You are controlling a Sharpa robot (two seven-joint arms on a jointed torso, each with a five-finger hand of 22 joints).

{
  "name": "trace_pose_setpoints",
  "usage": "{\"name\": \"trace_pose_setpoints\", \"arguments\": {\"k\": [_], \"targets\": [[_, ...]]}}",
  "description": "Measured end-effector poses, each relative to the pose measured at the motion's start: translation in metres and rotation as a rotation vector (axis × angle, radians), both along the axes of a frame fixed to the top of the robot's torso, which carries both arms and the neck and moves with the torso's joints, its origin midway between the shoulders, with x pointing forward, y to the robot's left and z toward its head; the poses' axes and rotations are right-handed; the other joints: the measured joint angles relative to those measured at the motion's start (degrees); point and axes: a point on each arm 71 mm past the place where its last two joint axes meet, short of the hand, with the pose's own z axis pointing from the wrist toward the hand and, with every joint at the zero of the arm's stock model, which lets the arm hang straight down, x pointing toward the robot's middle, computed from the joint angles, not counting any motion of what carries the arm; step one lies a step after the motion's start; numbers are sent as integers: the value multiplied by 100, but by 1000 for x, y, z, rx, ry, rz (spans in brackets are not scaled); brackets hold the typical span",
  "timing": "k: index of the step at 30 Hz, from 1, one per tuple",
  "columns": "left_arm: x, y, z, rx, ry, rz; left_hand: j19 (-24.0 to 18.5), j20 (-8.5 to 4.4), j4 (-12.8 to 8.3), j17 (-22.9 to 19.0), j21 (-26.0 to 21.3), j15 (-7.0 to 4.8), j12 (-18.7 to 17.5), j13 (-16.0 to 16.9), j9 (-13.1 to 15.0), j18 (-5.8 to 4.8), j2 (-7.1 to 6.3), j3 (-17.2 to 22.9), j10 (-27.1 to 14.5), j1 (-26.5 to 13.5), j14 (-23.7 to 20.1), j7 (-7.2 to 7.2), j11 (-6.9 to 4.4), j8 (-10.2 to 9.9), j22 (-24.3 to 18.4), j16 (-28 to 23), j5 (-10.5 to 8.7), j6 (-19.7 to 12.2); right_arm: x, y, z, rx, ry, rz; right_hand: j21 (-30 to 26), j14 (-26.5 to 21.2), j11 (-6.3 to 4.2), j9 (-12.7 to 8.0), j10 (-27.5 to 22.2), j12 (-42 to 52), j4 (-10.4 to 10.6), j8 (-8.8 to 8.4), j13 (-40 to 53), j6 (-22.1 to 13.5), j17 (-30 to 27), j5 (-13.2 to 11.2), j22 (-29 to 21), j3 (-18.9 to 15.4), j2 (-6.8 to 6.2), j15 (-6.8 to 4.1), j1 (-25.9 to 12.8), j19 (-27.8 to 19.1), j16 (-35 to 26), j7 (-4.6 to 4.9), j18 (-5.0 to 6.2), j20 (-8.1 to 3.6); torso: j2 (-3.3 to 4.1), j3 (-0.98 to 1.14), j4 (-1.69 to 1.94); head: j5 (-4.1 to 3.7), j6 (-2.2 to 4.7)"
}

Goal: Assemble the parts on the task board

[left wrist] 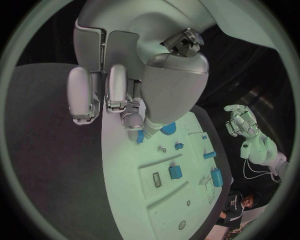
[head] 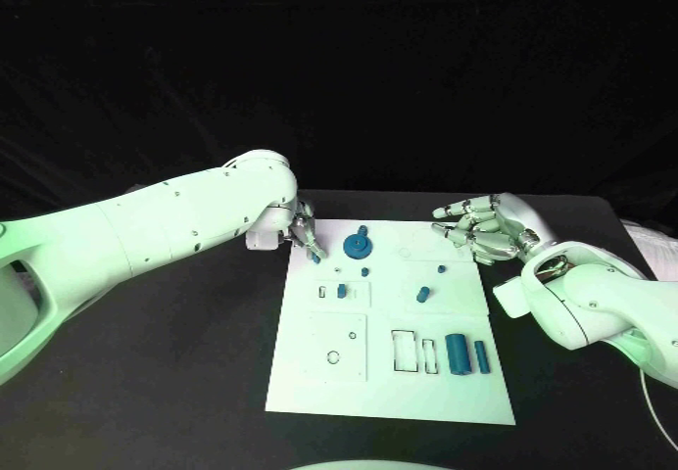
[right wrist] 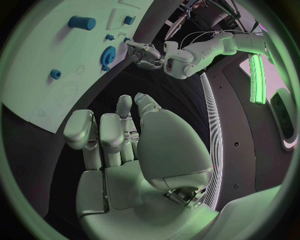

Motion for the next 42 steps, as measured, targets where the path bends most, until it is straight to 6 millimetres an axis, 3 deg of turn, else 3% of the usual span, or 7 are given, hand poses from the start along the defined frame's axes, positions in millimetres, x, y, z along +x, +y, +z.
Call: {"name": "trace_pose_setpoints", "arguments": {"k": [3,6,8,13,21,28,42], "targets": [[-1,0,0,-5,1,-1,-7,-7,238,0,0,0,-44,-50,0,0,-88,239,-1,125,0,3,1,-8,0,0,-7,-18,0,0,0,0,0,0,0,0,0,0,0,0,0,0,0,0,0,0,0,0,0,0,0,0,0,0,0,0,-1,0,-1,-1,-2],[-4,2,-1,-14,0,2,-7,-7,448,0,0,0,-44,-60,31,0,-301,517,28,74,0,3,17,94,0,0,3,-19,0,0,0,0,0,0,0,0,0,-1,0,0,0,0,0,0,0,0,0,0,0,0,0,0,0,0,0,0,-2,3,-1,-1,-4],[-6,4,-1,-22,-5,7,-7,-7,408,-1,0,0,-45,-61,62,0,-462,848,66,-60,0,3,-2,132,0,0,4,-19,0,0,0,0,0,0,0,0,0,-1,0,0,0,0,0,0,0,0,0,0,0,0,0,0,0,0,0,0,-5,3,-2,0,-4],[-16,10,3,-61,-26,15,-7,-7,323,-1,0,0,-40,-60,113,-1,-684,1304,124,-281,0,4,21,204,0,0,4,-19,0,0,0,0,0,-1,0,0,0,5,0,0,0,0,-5,0,0,0,0,0,0,0,0,0,0,0,0,0,-9,5,5,-3,2],[-43,11,8,-148,-58,16,-7,-7,243,-1,61,0,-16,-48,120,-1,-762,1489,167,-360,0,12,0,230,0,0,3,-24,0,-1,0,-1,0,-2,0,0,0,5,0,0,0,0,-5,0,0,0,0,0,0,0,0,0,0,0,0,0,-11,7,12,21,15],[-64,12,-4,-196,-56,26,-7,-7,202,-1,89,0,16,-29,127,-2,-809,1595,205,-408,0,4,-19,268,0,0,1,-12,1,-1,-1,-1,1,-4,0,0,0,4,0,0,0,0,-5,0,0,0,0,0,0,0,0,0,0,0,0,0,-16,1,25,30,13],[-75,6,-21,-192,-104,-4,-7,-7,164,-1,89,1,16,-25,132,-2,-875,1665,206,-474,0,1,-19,268,0,0,0,9,1,-1,-3,-1,5,-4,0,0,0,3,0,0,0,0,-14,0,0,0,-9,0,0,0,0,0,0,0,0,0,-27,-11,44,26,-8]]}}
